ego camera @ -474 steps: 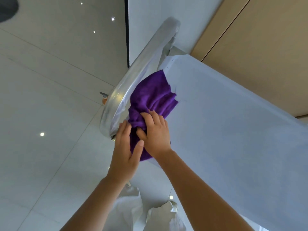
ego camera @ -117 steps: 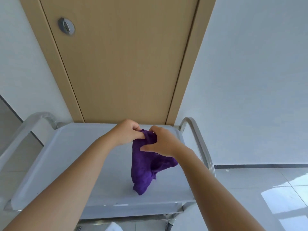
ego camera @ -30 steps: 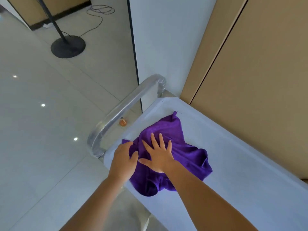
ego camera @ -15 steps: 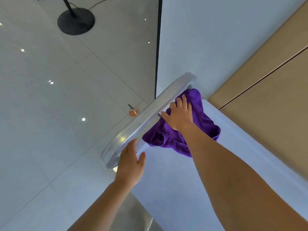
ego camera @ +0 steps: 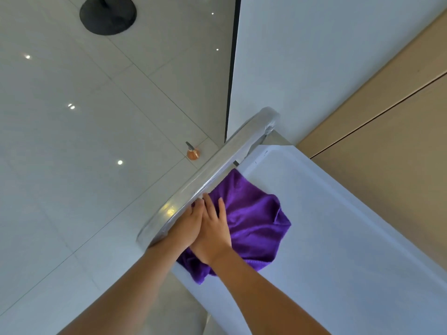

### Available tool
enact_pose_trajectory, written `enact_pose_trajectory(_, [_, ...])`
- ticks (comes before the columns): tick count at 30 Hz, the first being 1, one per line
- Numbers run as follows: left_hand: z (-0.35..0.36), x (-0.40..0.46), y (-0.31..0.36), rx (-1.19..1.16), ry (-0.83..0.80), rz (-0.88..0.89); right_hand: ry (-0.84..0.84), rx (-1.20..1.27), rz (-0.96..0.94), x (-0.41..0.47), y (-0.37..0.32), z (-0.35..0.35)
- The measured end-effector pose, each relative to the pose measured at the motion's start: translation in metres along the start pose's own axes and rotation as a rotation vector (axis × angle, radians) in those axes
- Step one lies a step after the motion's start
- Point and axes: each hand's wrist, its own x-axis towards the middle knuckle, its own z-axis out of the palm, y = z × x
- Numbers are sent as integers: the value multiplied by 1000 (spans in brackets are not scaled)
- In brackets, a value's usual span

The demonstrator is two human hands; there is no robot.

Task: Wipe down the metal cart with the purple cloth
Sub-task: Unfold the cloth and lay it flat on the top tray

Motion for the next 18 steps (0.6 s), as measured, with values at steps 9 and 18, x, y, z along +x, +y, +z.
enact_pose_trajectory(9, [26,-8,1,202,106,218,227,25,-31,-33,24,29])
enact_pose_trajectory(18, [30,-35,22,214,126,660,684,1071,684,-11,95,-67])
